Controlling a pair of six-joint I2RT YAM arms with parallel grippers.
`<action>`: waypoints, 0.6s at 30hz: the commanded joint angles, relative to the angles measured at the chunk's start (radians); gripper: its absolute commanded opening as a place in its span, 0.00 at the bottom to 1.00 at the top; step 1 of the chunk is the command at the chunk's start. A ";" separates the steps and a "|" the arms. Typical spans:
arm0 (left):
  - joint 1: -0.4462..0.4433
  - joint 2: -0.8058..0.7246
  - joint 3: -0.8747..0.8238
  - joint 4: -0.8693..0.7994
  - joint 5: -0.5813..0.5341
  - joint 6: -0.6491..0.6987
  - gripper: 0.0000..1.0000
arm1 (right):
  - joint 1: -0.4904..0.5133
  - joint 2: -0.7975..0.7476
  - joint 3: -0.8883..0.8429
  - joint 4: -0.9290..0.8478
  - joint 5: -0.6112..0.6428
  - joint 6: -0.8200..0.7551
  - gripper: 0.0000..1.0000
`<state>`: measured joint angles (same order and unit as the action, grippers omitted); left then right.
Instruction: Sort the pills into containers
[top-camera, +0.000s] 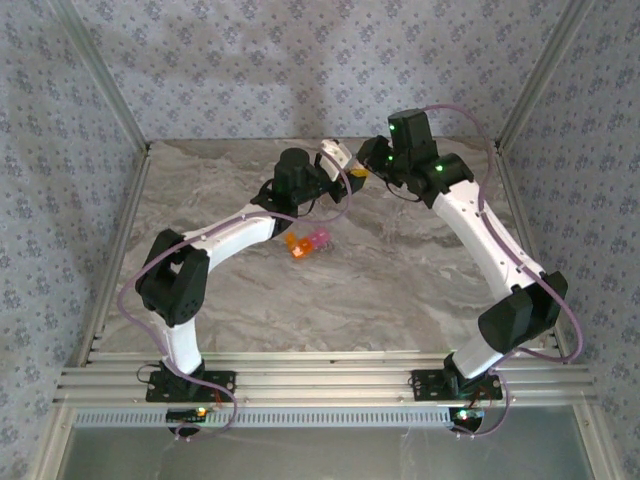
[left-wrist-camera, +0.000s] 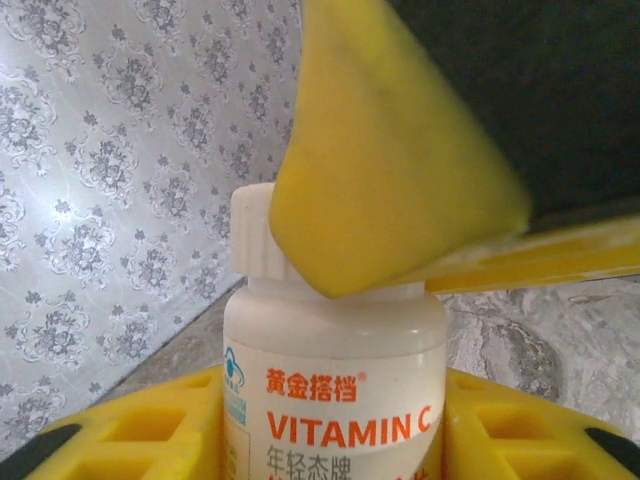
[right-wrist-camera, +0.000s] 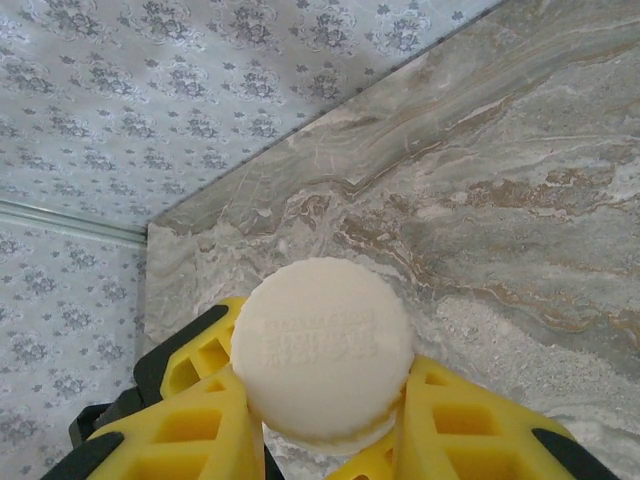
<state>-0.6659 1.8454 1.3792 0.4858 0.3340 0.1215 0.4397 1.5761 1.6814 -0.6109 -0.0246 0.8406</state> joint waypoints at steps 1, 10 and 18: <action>0.000 -0.049 -0.015 0.075 -0.048 -0.050 0.80 | -0.027 -0.031 -0.017 0.005 -0.054 -0.040 0.23; 0.002 -0.133 -0.130 0.072 -0.081 -0.052 0.99 | -0.117 -0.082 -0.084 -0.019 -0.022 -0.126 0.23; 0.017 -0.228 -0.206 -0.048 -0.156 -0.052 1.00 | -0.164 -0.124 -0.218 -0.008 0.033 -0.231 0.24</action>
<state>-0.6601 1.6722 1.1950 0.4808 0.2150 0.0776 0.2760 1.4792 1.5024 -0.6151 -0.0311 0.6899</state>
